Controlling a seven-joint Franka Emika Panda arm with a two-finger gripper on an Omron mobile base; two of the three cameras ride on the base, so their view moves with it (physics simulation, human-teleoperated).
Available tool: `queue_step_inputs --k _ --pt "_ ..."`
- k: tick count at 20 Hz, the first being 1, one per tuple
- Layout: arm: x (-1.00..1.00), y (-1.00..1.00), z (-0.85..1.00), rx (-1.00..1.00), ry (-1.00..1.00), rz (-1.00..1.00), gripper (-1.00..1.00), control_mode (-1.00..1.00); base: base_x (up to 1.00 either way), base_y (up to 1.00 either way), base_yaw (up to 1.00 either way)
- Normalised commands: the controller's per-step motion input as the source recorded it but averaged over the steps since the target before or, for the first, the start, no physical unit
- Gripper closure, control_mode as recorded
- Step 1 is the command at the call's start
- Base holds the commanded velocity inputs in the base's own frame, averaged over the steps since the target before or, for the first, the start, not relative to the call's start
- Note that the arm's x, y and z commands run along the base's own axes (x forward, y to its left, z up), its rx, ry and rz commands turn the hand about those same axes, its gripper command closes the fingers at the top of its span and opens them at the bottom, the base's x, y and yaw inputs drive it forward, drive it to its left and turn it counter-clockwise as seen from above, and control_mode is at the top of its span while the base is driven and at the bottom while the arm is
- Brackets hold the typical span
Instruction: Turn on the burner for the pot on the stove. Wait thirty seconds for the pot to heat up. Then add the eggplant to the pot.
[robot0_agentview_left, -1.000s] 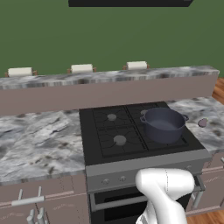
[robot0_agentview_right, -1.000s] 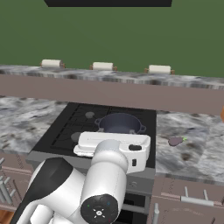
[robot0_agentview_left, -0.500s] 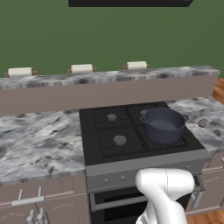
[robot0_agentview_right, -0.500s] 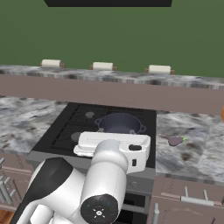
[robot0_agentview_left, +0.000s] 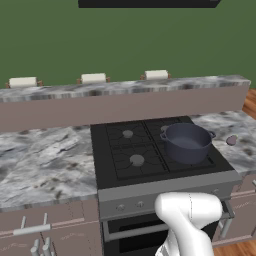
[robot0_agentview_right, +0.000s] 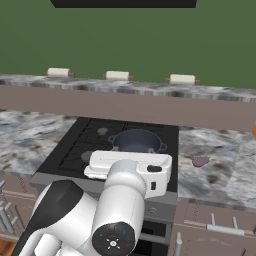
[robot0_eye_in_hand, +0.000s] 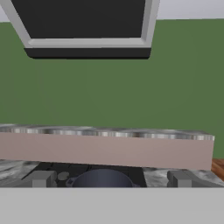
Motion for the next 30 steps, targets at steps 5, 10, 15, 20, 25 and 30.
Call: queue_step_inputs --k 5,10,15,20,25,30 --pt "0.00 0.00 0.00 0.00 0.00 0.00 -1.00 -1.00 0.00 0.00 0.00" --pt "0.00 0.00 0.00 0.00 0.00 0.00 -1.00 -1.00 0.00 0.00 0.00" --pt "0.00 0.00 0.00 0.00 0.00 0.00 -1.00 -1.00 0.00 0.00 0.00" --pt "0.00 0.00 0.00 0.00 0.00 0.00 -1.00 -1.00 0.00 0.00 0.00" --pt "0.00 0.00 0.00 0.00 0.00 0.00 -1.00 -1.00 0.00 0.00 0.00" --pt "0.00 0.00 0.00 0.00 0.00 0.00 -1.00 -1.00 0.00 0.00 0.00"
